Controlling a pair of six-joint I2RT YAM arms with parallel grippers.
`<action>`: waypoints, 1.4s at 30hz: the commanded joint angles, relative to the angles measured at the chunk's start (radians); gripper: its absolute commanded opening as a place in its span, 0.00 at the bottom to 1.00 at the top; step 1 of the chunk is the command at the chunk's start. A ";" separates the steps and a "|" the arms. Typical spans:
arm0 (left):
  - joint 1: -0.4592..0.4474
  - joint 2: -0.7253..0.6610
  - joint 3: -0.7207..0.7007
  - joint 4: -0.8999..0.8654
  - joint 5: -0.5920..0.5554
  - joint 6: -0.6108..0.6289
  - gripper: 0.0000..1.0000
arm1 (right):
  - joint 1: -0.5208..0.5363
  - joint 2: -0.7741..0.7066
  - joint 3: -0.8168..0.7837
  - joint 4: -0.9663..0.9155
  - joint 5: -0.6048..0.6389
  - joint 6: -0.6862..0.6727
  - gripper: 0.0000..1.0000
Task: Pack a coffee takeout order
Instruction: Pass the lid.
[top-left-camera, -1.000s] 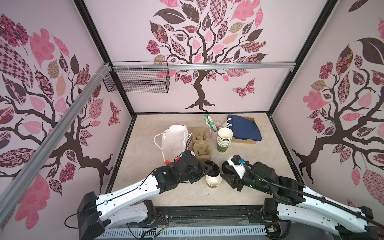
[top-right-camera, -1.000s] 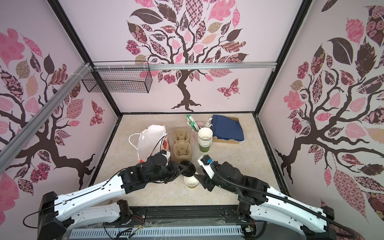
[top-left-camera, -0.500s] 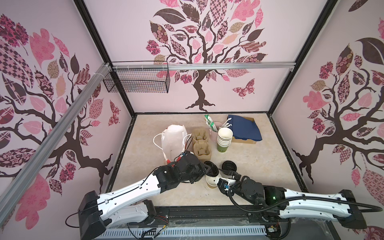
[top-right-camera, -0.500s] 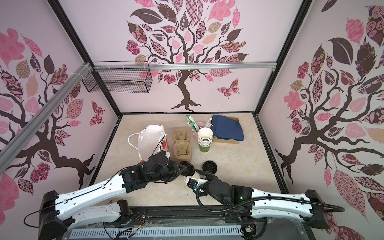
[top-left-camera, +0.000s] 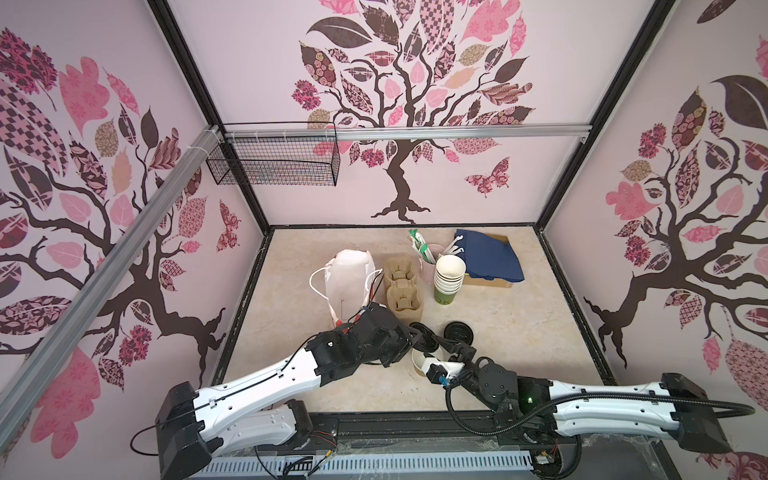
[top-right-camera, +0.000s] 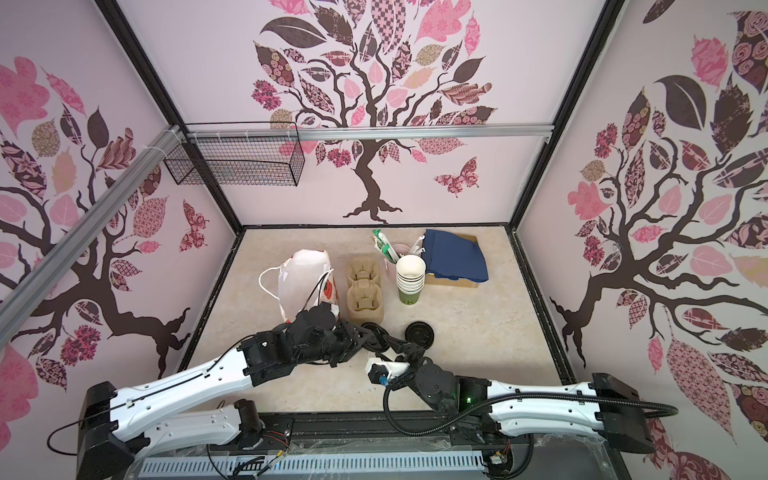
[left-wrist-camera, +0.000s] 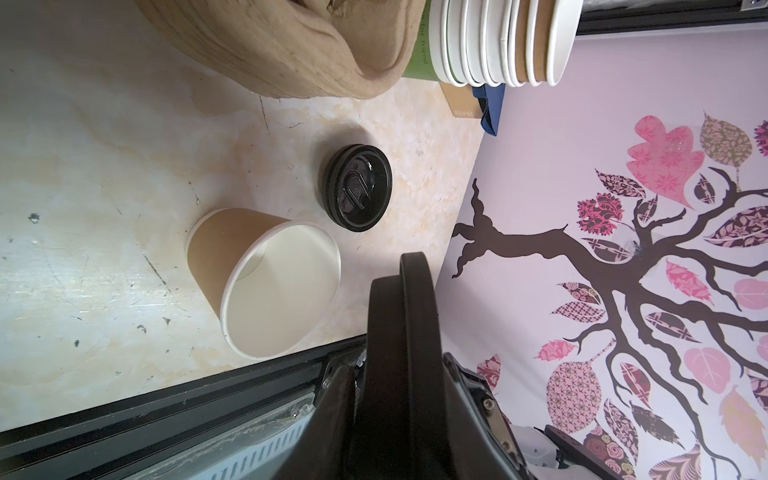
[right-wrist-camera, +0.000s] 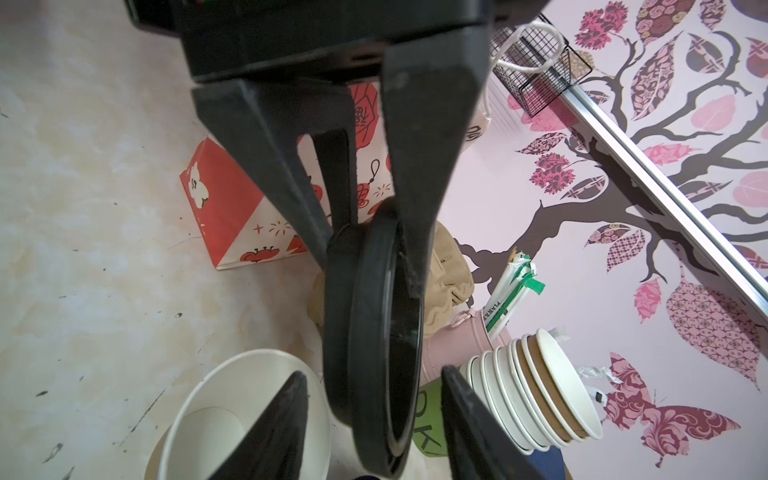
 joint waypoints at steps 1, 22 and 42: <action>0.005 0.008 0.004 0.009 0.017 -0.050 0.30 | 0.004 0.007 -0.003 0.112 0.018 -0.006 0.51; 0.005 0.020 0.032 -0.011 0.029 -0.063 0.30 | 0.004 0.102 -0.038 0.318 0.066 -0.151 0.26; 0.002 -0.023 0.220 -0.027 -0.145 0.422 0.81 | 0.004 -0.150 -0.024 0.089 0.049 0.203 0.15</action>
